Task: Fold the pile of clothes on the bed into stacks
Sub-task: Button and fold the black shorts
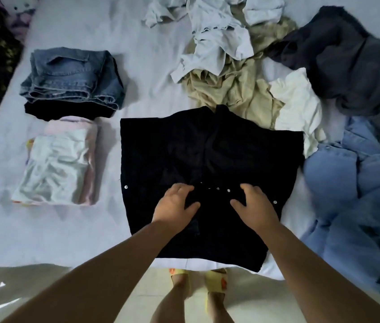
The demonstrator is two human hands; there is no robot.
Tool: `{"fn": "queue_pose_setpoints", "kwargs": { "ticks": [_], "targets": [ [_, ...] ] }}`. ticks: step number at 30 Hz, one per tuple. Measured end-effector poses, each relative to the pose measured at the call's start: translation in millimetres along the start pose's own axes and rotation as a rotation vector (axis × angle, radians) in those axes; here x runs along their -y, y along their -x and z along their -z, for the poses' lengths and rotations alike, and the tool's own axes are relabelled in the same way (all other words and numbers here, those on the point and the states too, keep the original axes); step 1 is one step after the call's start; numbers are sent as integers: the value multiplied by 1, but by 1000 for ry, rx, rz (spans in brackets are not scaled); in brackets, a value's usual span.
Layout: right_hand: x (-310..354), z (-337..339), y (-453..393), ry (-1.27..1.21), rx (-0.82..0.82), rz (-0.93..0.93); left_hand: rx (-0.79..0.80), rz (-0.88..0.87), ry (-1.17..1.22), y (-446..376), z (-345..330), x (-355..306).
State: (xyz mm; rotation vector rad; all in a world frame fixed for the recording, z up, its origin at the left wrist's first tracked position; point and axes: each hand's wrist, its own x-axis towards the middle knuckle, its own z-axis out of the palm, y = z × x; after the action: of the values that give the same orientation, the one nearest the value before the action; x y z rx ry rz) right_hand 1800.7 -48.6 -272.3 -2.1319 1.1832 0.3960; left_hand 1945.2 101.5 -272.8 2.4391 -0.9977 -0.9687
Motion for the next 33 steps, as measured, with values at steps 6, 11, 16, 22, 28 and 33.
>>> {"fn": "queue_pose_setpoints", "kwargs": {
  "ticks": [6,11,16,22,28,33],
  "targets": [
    [1,-42,-19,-549,-151,-43,-180,162,-35,-13,-58,-10],
    [2,-58,-7,-426,-118,311,-260,219,283,-9,-53,12],
    [2,-81,7,207,-41,660,-179,175,386,-1,-39,27],
    [5,-69,-14,-59,-139,607,-79,151,217,-8,-41,27],
    [17,-69,-50,13,-444,574,-287,143,155,-23,-48,13],
    [19,-90,-56,117,-520,518,-315,156,207,-42,-56,13]
  ]
}}
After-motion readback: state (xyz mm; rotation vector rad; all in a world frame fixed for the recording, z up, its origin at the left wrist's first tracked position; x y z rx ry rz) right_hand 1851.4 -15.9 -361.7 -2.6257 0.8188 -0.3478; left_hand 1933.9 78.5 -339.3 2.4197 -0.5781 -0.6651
